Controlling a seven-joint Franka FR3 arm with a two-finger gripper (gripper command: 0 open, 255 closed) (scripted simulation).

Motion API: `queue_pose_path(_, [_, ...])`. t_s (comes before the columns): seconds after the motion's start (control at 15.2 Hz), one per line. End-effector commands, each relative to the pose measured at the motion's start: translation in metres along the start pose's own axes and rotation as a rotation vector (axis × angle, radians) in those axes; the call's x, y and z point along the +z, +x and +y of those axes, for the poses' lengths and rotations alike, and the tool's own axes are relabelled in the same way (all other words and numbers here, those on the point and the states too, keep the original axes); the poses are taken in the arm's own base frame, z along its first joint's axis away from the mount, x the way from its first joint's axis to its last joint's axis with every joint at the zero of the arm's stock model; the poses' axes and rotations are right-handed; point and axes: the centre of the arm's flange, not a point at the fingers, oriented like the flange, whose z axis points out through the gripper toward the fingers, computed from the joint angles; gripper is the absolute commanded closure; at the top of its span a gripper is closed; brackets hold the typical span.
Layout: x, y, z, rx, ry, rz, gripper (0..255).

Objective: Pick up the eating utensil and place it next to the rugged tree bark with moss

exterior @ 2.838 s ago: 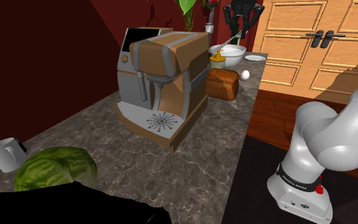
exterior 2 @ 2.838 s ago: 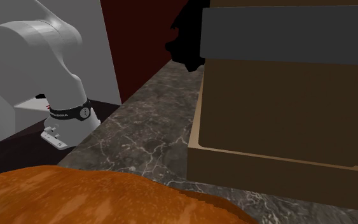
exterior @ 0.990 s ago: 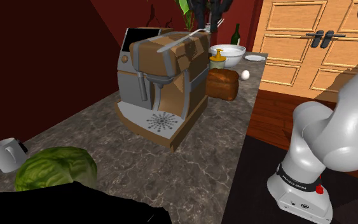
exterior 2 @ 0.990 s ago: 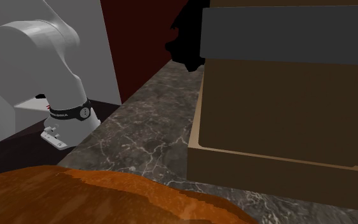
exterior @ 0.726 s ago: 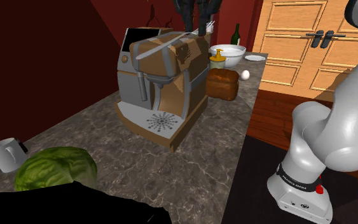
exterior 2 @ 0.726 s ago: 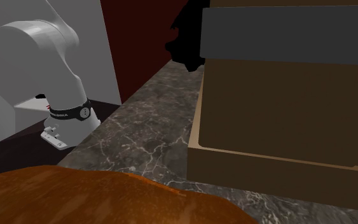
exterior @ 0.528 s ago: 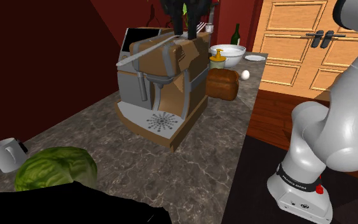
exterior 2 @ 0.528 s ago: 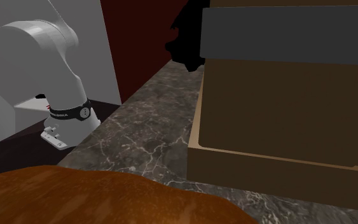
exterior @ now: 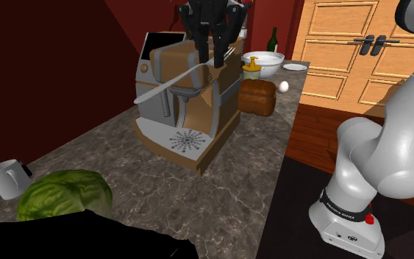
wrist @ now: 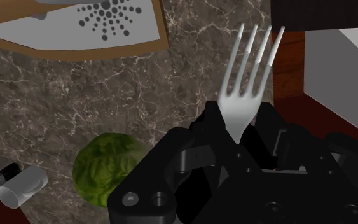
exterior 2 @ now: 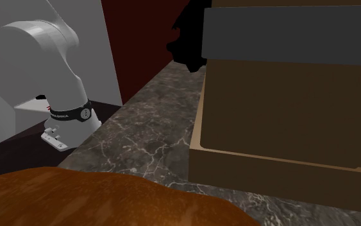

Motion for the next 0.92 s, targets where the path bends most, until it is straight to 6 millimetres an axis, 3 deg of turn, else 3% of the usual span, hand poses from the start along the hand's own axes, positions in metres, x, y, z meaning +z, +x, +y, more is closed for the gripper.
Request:
queue_pose_path(0.0, [0.010, 0.001, 0.002, 0.000, 0.000, 0.000, 255])
queue_pose_path(0.86, [0.079, 0.004, 0.000, 0.000, 0.000, 0.000, 255])
